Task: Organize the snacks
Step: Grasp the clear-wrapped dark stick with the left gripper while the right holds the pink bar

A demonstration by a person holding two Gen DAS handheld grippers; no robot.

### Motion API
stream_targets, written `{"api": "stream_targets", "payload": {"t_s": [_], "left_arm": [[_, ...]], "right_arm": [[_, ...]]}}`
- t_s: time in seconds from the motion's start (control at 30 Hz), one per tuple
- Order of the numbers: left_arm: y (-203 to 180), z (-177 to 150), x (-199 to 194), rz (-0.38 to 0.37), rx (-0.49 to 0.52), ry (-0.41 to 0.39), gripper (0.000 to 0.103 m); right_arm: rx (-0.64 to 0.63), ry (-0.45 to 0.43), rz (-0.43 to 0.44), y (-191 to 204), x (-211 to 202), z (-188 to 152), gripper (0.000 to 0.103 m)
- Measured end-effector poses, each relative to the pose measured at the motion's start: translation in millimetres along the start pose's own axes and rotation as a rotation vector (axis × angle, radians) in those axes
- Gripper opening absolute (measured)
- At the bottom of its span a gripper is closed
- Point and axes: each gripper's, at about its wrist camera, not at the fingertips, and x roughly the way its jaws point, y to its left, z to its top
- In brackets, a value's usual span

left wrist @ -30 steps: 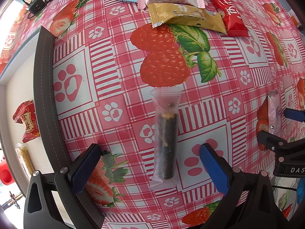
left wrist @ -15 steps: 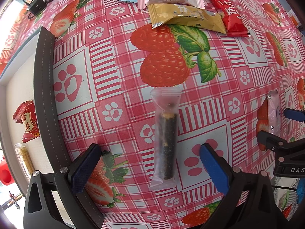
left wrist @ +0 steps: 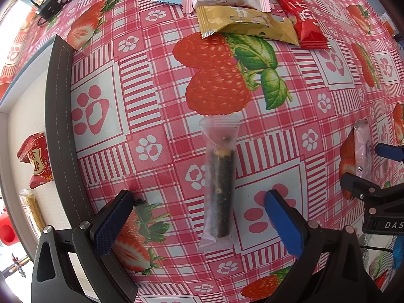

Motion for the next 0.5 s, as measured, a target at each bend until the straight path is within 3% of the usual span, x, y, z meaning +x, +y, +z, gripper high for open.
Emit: {"api": "stream_targets", "payload": {"t_s": [0.27, 0.5], "left_arm": [[1.2, -0.9, 0.3, -0.001, 0.003, -0.010, 0.103], [0.3, 7.9, 3.7, 0.007, 0.004, 0.056, 0.103]], "right_arm": [[0.003, -0.008, -0.001, 0.3, -0.6, -0.6, 0.103], [0.003, 0.046, -0.001, 1.0, 1.6, 5.2, 0.103]]}}
